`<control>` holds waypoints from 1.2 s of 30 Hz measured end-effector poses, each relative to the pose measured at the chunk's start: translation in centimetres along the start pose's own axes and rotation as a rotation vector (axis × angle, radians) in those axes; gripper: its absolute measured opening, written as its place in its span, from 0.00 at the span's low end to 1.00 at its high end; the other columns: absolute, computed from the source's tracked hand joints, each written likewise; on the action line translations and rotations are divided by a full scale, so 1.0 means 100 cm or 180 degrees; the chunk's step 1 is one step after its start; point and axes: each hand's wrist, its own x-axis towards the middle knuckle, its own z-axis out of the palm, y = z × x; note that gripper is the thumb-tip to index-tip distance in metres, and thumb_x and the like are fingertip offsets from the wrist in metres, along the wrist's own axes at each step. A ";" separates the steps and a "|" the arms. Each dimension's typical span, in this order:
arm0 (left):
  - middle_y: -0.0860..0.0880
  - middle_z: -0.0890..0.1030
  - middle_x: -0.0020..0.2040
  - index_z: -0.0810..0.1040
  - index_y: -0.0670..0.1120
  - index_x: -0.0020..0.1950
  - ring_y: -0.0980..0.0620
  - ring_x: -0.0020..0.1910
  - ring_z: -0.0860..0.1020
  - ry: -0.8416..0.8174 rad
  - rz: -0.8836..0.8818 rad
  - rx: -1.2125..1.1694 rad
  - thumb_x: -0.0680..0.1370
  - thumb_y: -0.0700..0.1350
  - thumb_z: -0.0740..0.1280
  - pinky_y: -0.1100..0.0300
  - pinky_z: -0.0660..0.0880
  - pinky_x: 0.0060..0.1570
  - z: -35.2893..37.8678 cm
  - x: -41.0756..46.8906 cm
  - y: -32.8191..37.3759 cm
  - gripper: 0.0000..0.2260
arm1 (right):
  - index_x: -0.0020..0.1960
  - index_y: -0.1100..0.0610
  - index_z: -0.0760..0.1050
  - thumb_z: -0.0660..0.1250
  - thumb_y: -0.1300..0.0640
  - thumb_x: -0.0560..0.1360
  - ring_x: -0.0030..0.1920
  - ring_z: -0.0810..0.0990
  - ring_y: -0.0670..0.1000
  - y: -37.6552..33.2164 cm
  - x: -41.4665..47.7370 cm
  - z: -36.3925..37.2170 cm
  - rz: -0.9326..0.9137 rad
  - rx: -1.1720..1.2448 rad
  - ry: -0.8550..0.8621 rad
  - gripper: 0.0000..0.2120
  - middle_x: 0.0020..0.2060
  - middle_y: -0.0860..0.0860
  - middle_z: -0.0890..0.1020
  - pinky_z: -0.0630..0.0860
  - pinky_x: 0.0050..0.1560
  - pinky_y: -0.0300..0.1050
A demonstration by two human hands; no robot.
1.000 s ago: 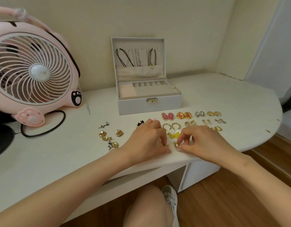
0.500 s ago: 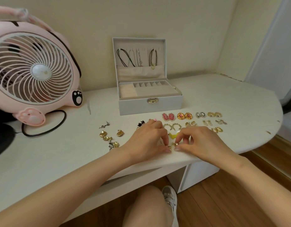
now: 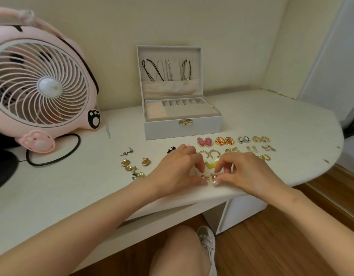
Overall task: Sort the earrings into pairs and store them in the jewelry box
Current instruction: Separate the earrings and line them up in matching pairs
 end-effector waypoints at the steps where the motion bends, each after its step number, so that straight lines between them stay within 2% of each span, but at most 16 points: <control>1: 0.53 0.73 0.49 0.77 0.49 0.53 0.53 0.52 0.68 0.0015 0.0005 0.0008 0.72 0.57 0.68 0.63 0.63 0.45 -0.001 -0.001 -0.001 0.15 | 0.42 0.46 0.78 0.74 0.44 0.66 0.38 0.75 0.42 0.000 0.000 -0.001 -0.0006 0.0008 0.0012 0.09 0.35 0.44 0.78 0.67 0.36 0.38; 4: 0.54 0.73 0.50 0.76 0.50 0.52 0.57 0.48 0.66 0.0130 0.0046 -0.0019 0.72 0.57 0.68 0.66 0.60 0.42 -0.007 -0.007 -0.005 0.15 | 0.41 0.46 0.78 0.73 0.45 0.67 0.37 0.74 0.42 -0.003 0.003 -0.004 -0.0044 0.0084 0.0121 0.07 0.35 0.44 0.79 0.68 0.36 0.38; 9: 0.56 0.75 0.49 0.75 0.51 0.52 0.57 0.48 0.69 0.0365 -0.0079 -0.0098 0.74 0.55 0.67 0.65 0.67 0.46 -0.022 -0.026 -0.023 0.11 | 0.41 0.47 0.79 0.70 0.43 0.69 0.37 0.74 0.41 -0.020 0.018 -0.007 -0.0326 0.0265 0.0270 0.08 0.35 0.44 0.79 0.69 0.38 0.39; 13: 0.58 0.74 0.47 0.75 0.51 0.50 0.62 0.44 0.68 0.0419 -0.0221 -0.0086 0.73 0.53 0.68 0.70 0.67 0.42 -0.031 -0.041 -0.044 0.09 | 0.42 0.49 0.81 0.70 0.44 0.70 0.36 0.75 0.43 -0.041 0.037 -0.002 -0.0484 0.0312 0.0240 0.09 0.35 0.45 0.81 0.72 0.39 0.42; 16: 0.60 0.73 0.45 0.75 0.52 0.50 0.60 0.45 0.69 0.0455 -0.0379 -0.0014 0.73 0.53 0.69 0.68 0.68 0.42 -0.037 -0.050 -0.060 0.09 | 0.42 0.49 0.80 0.71 0.45 0.70 0.36 0.74 0.42 -0.059 0.056 0.008 -0.0585 0.0433 0.0119 0.08 0.35 0.45 0.80 0.71 0.38 0.42; 19: 0.60 0.74 0.45 0.75 0.53 0.48 0.60 0.45 0.70 0.0479 -0.0573 -0.0004 0.73 0.54 0.68 0.64 0.70 0.43 -0.046 -0.061 -0.077 0.08 | 0.42 0.49 0.81 0.71 0.45 0.69 0.37 0.75 0.43 -0.076 0.074 0.020 -0.0682 0.0420 0.0008 0.08 0.35 0.43 0.79 0.73 0.41 0.44; 23: 0.59 0.76 0.44 0.76 0.53 0.47 0.62 0.45 0.71 0.0478 -0.0750 0.0030 0.73 0.50 0.69 0.60 0.71 0.45 -0.060 -0.072 -0.100 0.06 | 0.45 0.51 0.81 0.71 0.54 0.71 0.34 0.71 0.40 -0.092 0.093 0.033 -0.0940 0.0290 -0.0235 0.04 0.37 0.44 0.77 0.67 0.41 0.40; 26: 0.61 0.75 0.43 0.76 0.54 0.46 0.62 0.44 0.71 0.0341 -0.0750 0.0003 0.73 0.48 0.70 0.65 0.69 0.44 -0.065 -0.076 -0.109 0.05 | 0.50 0.49 0.81 0.70 0.60 0.71 0.37 0.71 0.41 -0.101 0.100 0.042 -0.1148 0.0189 -0.0563 0.10 0.42 0.45 0.78 0.71 0.44 0.41; 29: 0.61 0.76 0.44 0.77 0.52 0.46 0.61 0.45 0.71 0.0221 -0.0674 -0.0108 0.73 0.48 0.70 0.69 0.68 0.43 -0.063 -0.079 -0.113 0.04 | 0.52 0.47 0.80 0.71 0.61 0.70 0.41 0.72 0.43 -0.108 0.102 0.050 -0.1298 0.0131 -0.0756 0.13 0.46 0.45 0.76 0.73 0.47 0.42; 33: 0.58 0.78 0.44 0.78 0.52 0.47 0.57 0.46 0.72 0.0217 -0.0703 -0.0183 0.73 0.47 0.70 0.59 0.73 0.47 -0.058 -0.080 -0.123 0.04 | 0.50 0.52 0.81 0.72 0.62 0.70 0.42 0.74 0.45 -0.111 0.106 0.053 -0.1293 0.0148 -0.0789 0.10 0.42 0.46 0.75 0.73 0.47 0.42; 36: 0.57 0.77 0.46 0.78 0.53 0.49 0.56 0.47 0.71 0.0149 -0.0764 -0.0140 0.74 0.44 0.70 0.58 0.72 0.49 -0.057 -0.079 -0.128 0.06 | 0.47 0.54 0.81 0.72 0.61 0.70 0.42 0.75 0.46 -0.111 0.108 0.053 -0.1270 0.0194 -0.0847 0.07 0.41 0.48 0.77 0.73 0.45 0.40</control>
